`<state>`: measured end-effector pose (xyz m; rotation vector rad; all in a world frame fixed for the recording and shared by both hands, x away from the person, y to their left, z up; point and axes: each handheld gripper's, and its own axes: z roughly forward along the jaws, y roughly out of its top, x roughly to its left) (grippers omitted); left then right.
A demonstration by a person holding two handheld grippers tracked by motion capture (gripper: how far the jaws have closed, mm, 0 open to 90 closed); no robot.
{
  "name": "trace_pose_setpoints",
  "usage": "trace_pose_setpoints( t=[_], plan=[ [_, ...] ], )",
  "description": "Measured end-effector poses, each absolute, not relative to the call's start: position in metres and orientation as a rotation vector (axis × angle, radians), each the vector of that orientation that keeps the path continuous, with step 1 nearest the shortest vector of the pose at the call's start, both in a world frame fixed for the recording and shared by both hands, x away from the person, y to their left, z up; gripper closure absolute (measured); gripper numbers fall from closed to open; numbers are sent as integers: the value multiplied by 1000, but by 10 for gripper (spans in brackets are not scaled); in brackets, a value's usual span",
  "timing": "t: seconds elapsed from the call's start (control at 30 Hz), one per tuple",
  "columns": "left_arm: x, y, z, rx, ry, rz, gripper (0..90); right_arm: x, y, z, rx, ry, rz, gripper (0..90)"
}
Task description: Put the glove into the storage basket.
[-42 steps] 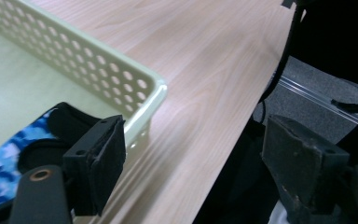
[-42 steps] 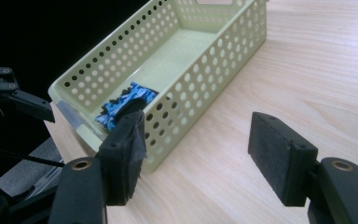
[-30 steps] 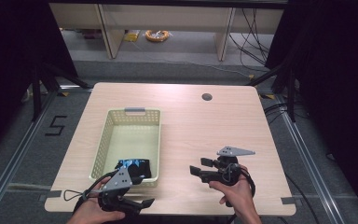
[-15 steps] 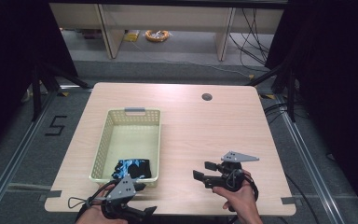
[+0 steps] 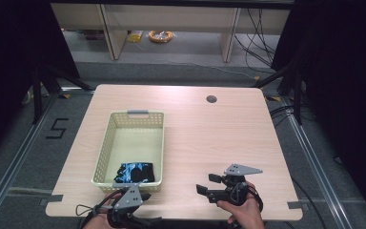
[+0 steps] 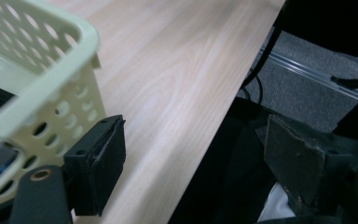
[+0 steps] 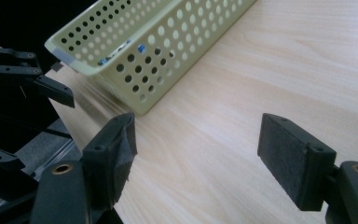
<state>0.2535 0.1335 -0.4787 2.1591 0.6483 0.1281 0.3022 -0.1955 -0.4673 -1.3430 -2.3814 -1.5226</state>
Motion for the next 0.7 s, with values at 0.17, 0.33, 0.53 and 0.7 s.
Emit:
trace_pose_setpoints(
  t=[0.17, 0.33, 0.53, 0.7],
  plan=[
    [253, 134, -488, 2185, 627, 131, 201, 300, -198, -472, -1341, -2417, -1516, 278],
    [249, 135, -494, 2193, 647, 143, 187, 295, -201, -473, -1292, -2457, -1525, 257],
    [246, 136, -501, 2193, 632, 146, 156, 286, -196, -475, -1241, -2490, -1496, 178],
    [245, 138, -504, 2191, 637, 146, 156, 281, -193, -477, -1227, -2508, -1461, 178]
  ],
)
